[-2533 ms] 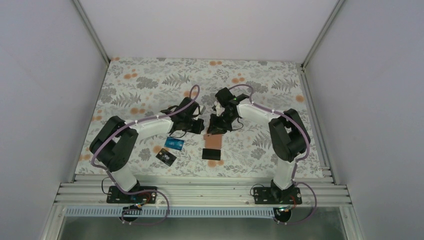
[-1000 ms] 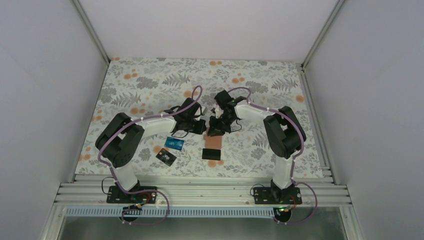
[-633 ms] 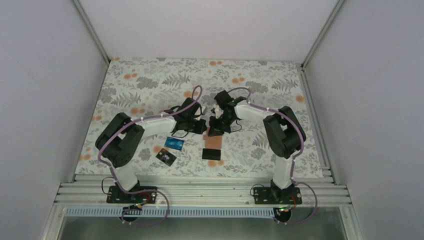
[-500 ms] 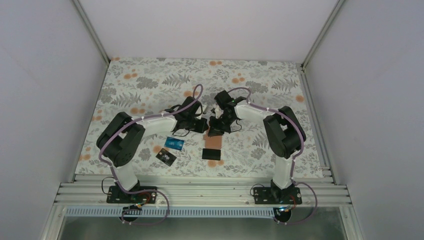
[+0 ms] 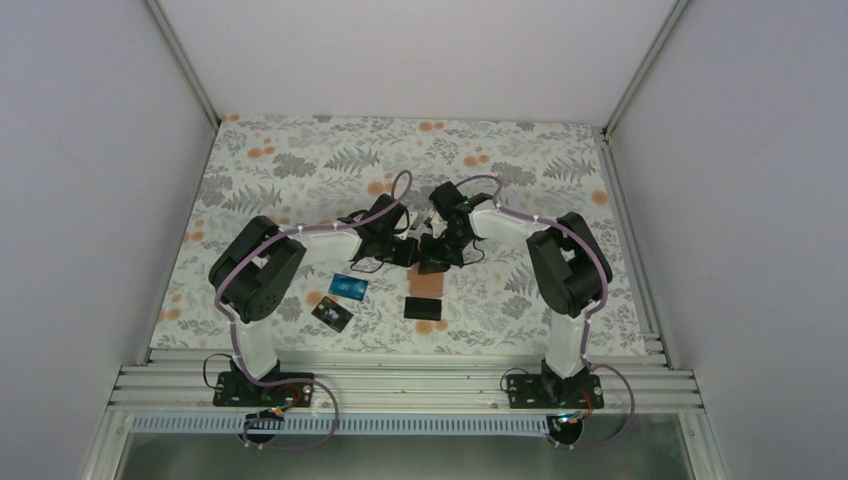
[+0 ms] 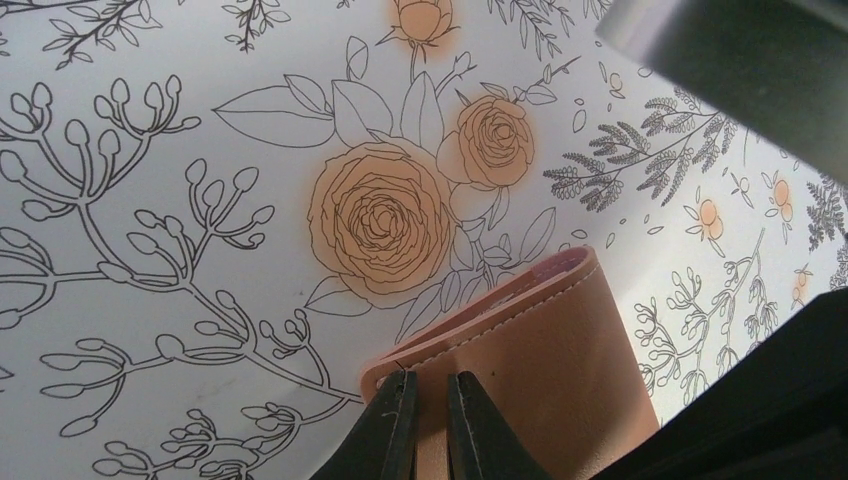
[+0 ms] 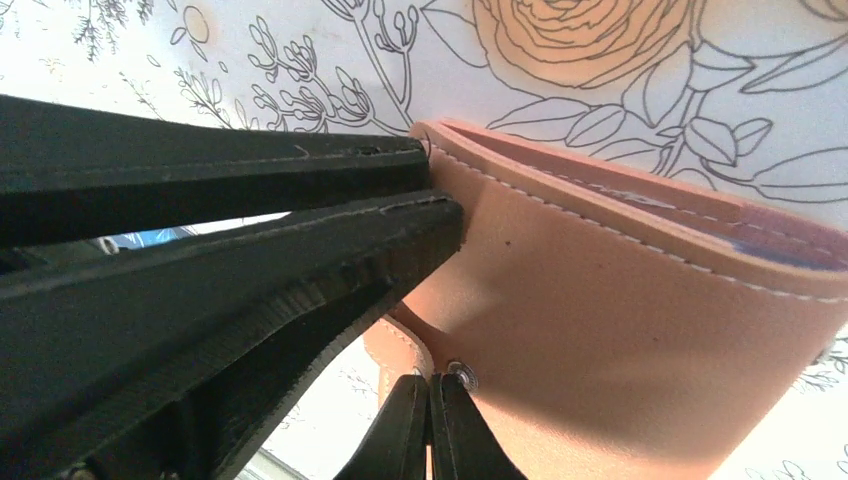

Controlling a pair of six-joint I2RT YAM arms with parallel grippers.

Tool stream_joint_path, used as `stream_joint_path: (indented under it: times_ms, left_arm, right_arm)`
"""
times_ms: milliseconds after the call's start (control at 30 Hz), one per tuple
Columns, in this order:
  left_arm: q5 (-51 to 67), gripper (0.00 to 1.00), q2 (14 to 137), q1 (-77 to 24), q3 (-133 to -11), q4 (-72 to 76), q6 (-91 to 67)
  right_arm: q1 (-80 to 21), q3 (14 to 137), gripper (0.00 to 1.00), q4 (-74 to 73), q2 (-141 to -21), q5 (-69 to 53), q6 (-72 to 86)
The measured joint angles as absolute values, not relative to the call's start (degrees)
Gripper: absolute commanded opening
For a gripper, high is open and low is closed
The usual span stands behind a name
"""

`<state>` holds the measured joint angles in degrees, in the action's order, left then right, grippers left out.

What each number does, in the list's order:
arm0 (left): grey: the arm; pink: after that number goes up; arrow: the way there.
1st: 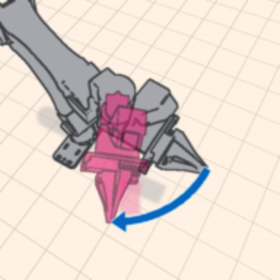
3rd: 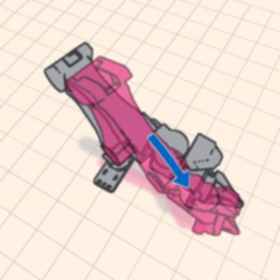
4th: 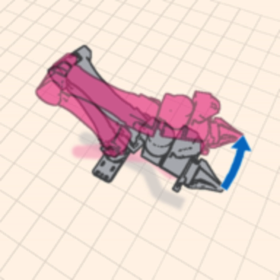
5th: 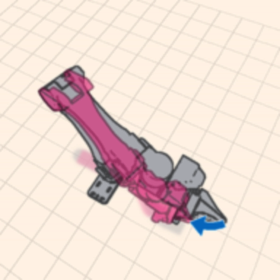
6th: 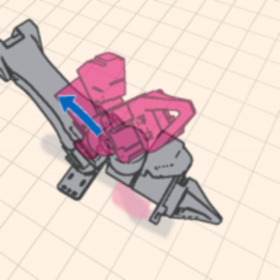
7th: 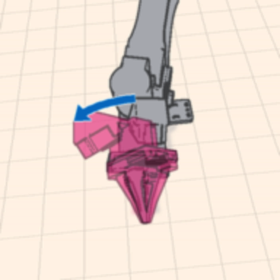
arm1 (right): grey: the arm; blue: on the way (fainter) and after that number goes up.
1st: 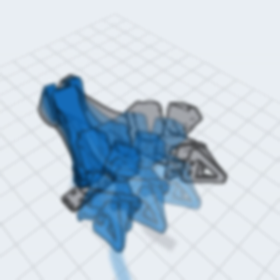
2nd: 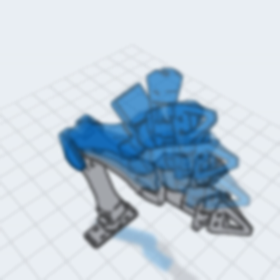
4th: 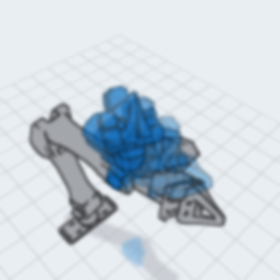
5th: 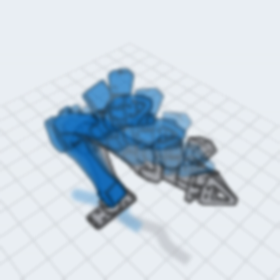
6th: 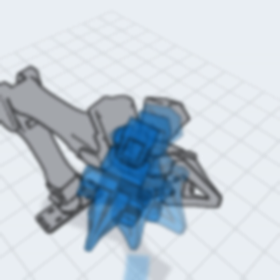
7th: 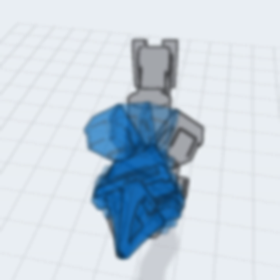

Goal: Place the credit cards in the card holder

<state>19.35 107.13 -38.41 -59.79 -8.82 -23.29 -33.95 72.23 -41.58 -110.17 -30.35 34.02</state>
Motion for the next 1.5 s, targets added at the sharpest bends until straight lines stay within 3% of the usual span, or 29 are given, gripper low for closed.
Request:
stream_joint_path:
  times_ms: [1500]
  left_arm:
    - [19.70,0.11,107.31,-38.41,-59.66,-8.01,-23.16]
  right_arm:
    - [-33.39,71.88,0.05,-42.37,-109.97,-28.62,34.24]
